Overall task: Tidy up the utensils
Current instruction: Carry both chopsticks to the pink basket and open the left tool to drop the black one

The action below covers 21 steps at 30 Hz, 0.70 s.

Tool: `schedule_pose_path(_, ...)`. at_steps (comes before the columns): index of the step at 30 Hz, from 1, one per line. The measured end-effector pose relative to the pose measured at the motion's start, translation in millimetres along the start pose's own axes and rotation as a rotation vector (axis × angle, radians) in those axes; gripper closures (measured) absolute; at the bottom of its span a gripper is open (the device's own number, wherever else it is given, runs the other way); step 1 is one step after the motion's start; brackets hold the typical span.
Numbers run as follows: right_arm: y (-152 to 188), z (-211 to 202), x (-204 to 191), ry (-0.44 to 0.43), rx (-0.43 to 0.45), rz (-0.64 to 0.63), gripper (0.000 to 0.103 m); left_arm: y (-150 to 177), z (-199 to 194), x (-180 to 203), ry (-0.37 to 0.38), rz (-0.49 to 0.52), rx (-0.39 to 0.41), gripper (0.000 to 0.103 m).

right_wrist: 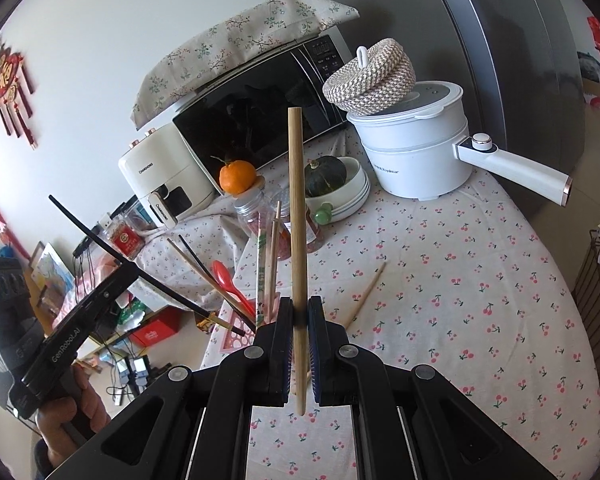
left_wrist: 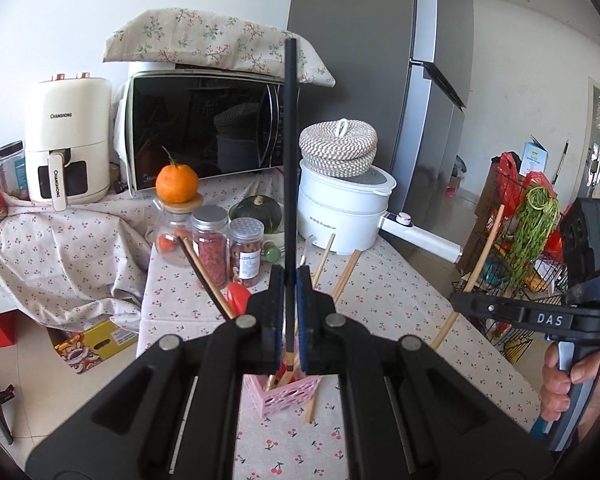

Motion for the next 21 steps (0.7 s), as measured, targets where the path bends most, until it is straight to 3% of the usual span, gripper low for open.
schedule_pose_path(4, 1, 1, 1, 0.001, -0.003, 0.003, 0.096, 16, 19, -10, -0.036, -0.019, -0.050, 0.096)
schedule_pose_path(12, -3, -3, -17, -0.047, 0.030, -0.014, 0.096, 45, 50, -21, -0.028, -0.100, -0.174, 0.095)
schedule_pose_path(15, -6, -6, -28, -0.074, 0.059, -0.025, 0.096, 54, 52, -21, 0.006, -0.145, -0.225, 0.070)
schedule_pose_path(17, -9, -8, -34, -0.089, 0.079, -0.027, 0.096, 59, 48, -21, 0.012, -0.156, -0.247, 0.046)
schedule_pose_path(21, -14, -6, -44, -0.117, 0.108, -0.024, 0.096, 76, 40, -20, 0.018, -0.146, -0.322, 0.025)
Point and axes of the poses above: each gripper's, at about its wrist camera, not at the fingertips, and z roughly the way its jaws point, x to its right, y to its underside, the point moved 9 cm from there along z, roughly the way its jaws point, and after that the axes turned 10 degrees about z, right-handed, at the moved point
